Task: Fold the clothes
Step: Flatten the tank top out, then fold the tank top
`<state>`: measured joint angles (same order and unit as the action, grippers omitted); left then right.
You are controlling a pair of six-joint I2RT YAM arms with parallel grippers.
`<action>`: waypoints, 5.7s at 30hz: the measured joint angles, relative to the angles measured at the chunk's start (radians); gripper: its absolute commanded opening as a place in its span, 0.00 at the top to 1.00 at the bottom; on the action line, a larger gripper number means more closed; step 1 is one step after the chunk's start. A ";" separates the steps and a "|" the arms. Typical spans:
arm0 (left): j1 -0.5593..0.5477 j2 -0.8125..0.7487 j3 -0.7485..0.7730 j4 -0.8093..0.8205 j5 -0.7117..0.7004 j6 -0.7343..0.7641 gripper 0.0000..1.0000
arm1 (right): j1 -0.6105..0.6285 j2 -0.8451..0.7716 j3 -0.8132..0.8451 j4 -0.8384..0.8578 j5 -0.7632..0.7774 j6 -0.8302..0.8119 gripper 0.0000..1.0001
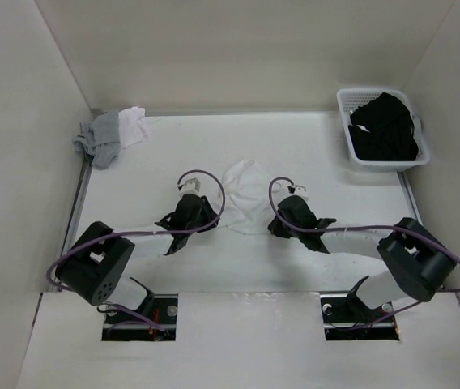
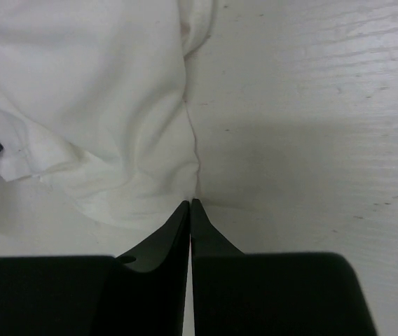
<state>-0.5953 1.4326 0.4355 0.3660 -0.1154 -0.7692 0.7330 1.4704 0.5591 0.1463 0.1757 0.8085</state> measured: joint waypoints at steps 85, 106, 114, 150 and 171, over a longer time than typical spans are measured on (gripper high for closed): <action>0.460 -0.070 -0.377 0.461 0.460 -0.391 0.72 | -0.142 -0.585 -0.359 -0.013 -0.228 0.082 0.99; 0.172 -0.420 -0.179 -0.341 0.005 -0.132 0.68 | -0.136 -0.619 -0.359 -0.035 -0.171 0.105 0.98; 0.154 -0.371 -0.156 -0.344 -0.032 -0.115 0.94 | -0.136 -0.620 -0.359 -0.034 -0.171 0.105 0.98; 0.242 -0.029 0.379 -0.200 -0.079 -0.234 0.98 | -0.425 -0.283 0.040 -0.043 -0.179 0.034 0.99; 0.316 0.435 0.608 -0.013 -0.054 -0.214 0.66 | -0.529 0.308 0.376 0.172 -0.242 0.065 0.54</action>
<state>-0.2794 1.8671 1.0435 0.3534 -0.1696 -0.9833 0.2039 1.7782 0.9348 0.3187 -0.0662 0.8738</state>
